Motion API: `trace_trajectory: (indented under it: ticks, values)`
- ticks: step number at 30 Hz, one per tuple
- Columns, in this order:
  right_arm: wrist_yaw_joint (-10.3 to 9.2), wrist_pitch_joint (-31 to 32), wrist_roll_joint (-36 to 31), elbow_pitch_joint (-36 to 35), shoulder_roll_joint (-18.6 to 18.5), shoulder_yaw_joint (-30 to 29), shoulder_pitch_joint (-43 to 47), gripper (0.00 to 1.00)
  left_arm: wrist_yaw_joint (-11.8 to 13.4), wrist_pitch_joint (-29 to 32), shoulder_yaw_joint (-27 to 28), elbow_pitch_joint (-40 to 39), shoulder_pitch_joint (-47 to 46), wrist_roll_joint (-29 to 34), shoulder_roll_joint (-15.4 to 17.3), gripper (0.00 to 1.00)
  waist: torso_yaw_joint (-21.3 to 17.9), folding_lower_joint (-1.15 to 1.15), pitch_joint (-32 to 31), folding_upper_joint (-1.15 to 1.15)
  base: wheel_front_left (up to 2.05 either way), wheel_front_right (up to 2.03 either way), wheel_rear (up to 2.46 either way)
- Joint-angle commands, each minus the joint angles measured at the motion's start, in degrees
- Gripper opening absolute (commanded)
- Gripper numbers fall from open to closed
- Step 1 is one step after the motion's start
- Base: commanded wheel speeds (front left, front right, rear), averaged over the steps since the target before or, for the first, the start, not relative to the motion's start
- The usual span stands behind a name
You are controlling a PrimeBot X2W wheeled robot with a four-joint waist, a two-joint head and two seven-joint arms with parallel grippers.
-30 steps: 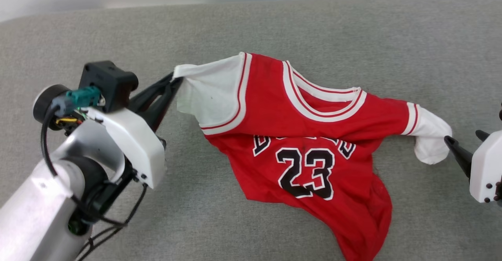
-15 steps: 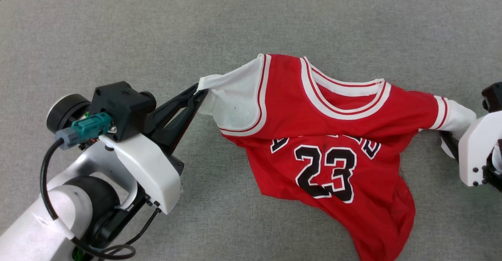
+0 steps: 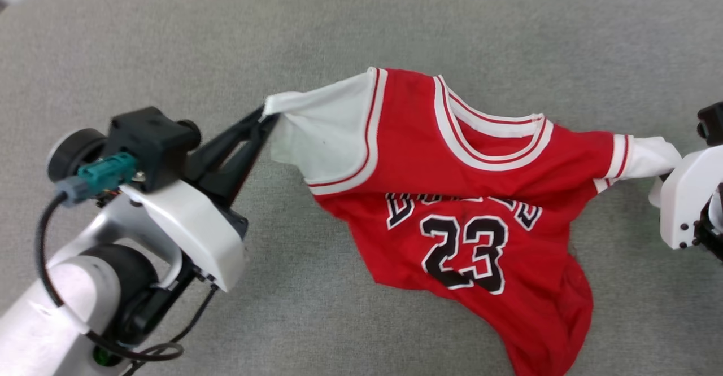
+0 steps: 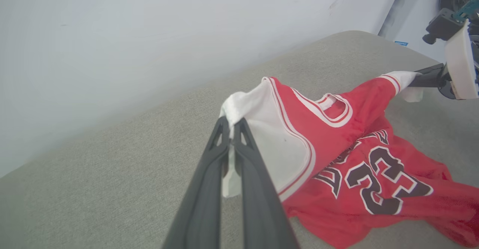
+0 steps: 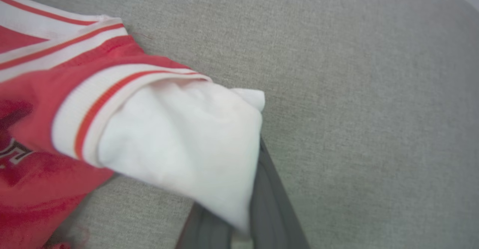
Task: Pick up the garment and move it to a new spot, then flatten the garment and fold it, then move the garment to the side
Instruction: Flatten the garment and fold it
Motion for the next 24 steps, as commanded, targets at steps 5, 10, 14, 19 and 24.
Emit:
trace_trajectory:
  ticks: [5,10,14,19,24]
  values:
    - [-0.04,-1.4,3.2,-5.2,-2.5,1.4,-1.5,0.0,1.6,-2.9,3.3,0.9,1.7,0.0,1.1,0.0,-2.2,0.0,-5.4,0.0,0.0,0.0,0.0]
    - [-0.04,-0.2,6.8,-11.6,-4.9,1.6,-2.8,0.0,3.6,-5.1,6.9,0.3,3.3,-0.3,2.7,0.0,-3.9,0.0,-9.5,0.0,0.0,0.0,0.0]
    - [-0.04,1.9,9.7,-17.2,-6.1,0.9,-4.1,0.0,4.5,-7.1,10.5,-0.5,3.5,-0.3,4.2,0.0,-4.8,0.0,-12.6,0.0,0.0,0.0,0.0]
    - [-0.04,2.2,11.1,-22.4,-6.8,-0.8,-5.8,0.0,6.1,-9.8,15.0,-1.7,1.9,0.0,5.3,0.0,-5.5,0.0,-15.6,0.0,0.0,0.0,0.0]
    - [-0.04,3.9,12.6,-25.3,-5.7,-3.4,-7.7,0.0,6.9,-10.8,18.5,-3.1,0.5,-0.4,6.6,0.0,-6.1,0.0,-17.1,0.0,0.0,0.0,0.0]
